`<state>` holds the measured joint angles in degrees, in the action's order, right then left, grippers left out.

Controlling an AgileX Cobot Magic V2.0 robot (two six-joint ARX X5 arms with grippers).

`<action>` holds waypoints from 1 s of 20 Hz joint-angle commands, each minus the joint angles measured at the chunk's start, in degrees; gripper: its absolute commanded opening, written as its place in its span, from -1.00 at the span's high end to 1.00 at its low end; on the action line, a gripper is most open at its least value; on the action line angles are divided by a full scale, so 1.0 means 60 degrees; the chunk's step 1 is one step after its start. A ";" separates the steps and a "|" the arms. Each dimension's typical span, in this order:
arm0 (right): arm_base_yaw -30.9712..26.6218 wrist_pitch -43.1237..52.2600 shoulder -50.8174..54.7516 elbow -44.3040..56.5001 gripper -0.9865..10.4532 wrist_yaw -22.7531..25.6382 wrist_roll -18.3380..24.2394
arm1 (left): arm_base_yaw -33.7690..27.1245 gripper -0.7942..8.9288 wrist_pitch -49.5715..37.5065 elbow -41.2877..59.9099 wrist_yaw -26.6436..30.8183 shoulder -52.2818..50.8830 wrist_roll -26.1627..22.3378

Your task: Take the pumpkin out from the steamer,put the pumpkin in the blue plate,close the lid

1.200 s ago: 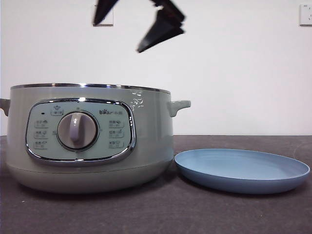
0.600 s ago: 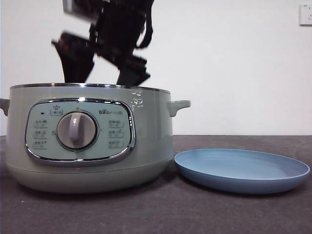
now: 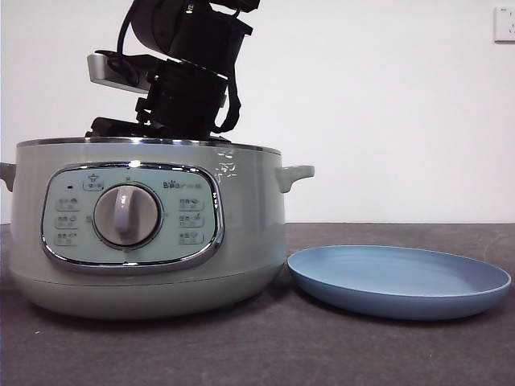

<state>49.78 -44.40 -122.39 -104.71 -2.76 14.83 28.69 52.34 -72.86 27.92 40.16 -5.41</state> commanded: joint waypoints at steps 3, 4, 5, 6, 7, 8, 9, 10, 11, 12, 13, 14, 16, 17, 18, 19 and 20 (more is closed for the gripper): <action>-0.0084 -0.0554 0.1373 -0.0011 0.84 0.0025 0.0051 | 0.0022 0.85 -0.0444 -0.0124 0.0044 0.0171 -0.0098; -0.0215 -0.0845 0.1800 -0.0011 0.84 0.0025 0.0047 | 0.0022 0.85 -0.0470 -0.0124 -0.0018 0.0281 -0.0098; -0.0361 -0.1257 0.2277 -0.0011 0.84 0.0022 0.0025 | 0.0022 0.85 -0.0572 -0.0124 -0.0270 0.0433 -0.0102; -0.0565 -0.1672 0.2674 -0.0007 0.84 0.0025 0.0004 | 0.0022 0.85 -0.0652 -0.0124 -0.0521 0.0455 -0.0098; -0.0852 -0.2182 0.3147 -0.0007 0.85 0.0022 -0.0113 | 0.0022 0.85 -0.0805 -0.0124 -0.0765 0.0634 -0.0098; -0.1111 -0.2539 0.3497 -0.0004 0.85 0.0022 -0.0219 | 0.0022 0.85 -0.0860 -0.0124 -0.0812 0.0663 -0.0102; -0.1428 -0.2929 0.3905 -0.0004 0.85 0.0022 -0.0248 | 0.0022 0.85 -0.0925 -0.0124 -0.1013 0.0772 -0.0098; -0.1679 -0.3242 0.4226 0.0018 0.85 0.0025 -0.0324 | 0.0022 0.85 -0.0954 -0.0124 -0.1144 0.0860 -0.0098; -0.1934 -0.3523 0.4521 0.0076 0.85 0.0022 -0.0401 | 0.0022 0.85 -0.0954 -0.0124 -0.1253 0.0878 -0.0098; -0.2157 -0.3916 0.4823 0.0200 0.85 0.0022 -0.0576 | 0.0022 0.85 -0.1009 -0.0124 -0.1275 0.0936 -0.0098; -0.2320 -0.4135 0.5053 0.0342 0.85 0.0022 -0.0845 | 0.0022 0.85 -0.1045 -0.0124 -0.1341 0.0947 -0.0098; -0.2463 -0.4200 0.5297 0.0539 0.85 0.0025 -0.1005 | 0.0022 0.85 -0.1093 -0.0124 -0.1486 0.0976 -0.0098; -0.2732 -0.4018 0.5952 0.1195 0.85 0.0029 -0.1126 | 0.0022 0.85 -0.1213 -0.0124 -0.1526 0.1020 -0.0095; -0.2812 -0.3869 0.6240 0.1555 0.85 0.0033 -0.1268 | 0.0022 0.85 -0.1228 -0.0124 -0.1541 0.1024 -0.0091; -0.2878 -0.3668 0.6583 0.1996 0.85 0.0047 -0.1384 | 0.0022 0.85 -0.1246 -0.0124 -0.1647 0.1049 -0.0095; -0.2940 -0.3362 0.6896 0.2506 0.85 0.0069 -0.1486 | 0.0022 0.85 -0.1279 -0.0124 -0.1741 0.1086 -0.0058; -0.3013 -0.3034 0.7242 0.3067 0.85 0.0120 -0.1617 | 0.0022 0.85 -0.1286 -0.0124 -0.1741 0.1100 -0.0033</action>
<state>31.75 -62.83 -78.94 -87.79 -2.04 6.61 28.71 47.79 -72.86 17.32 47.29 -5.39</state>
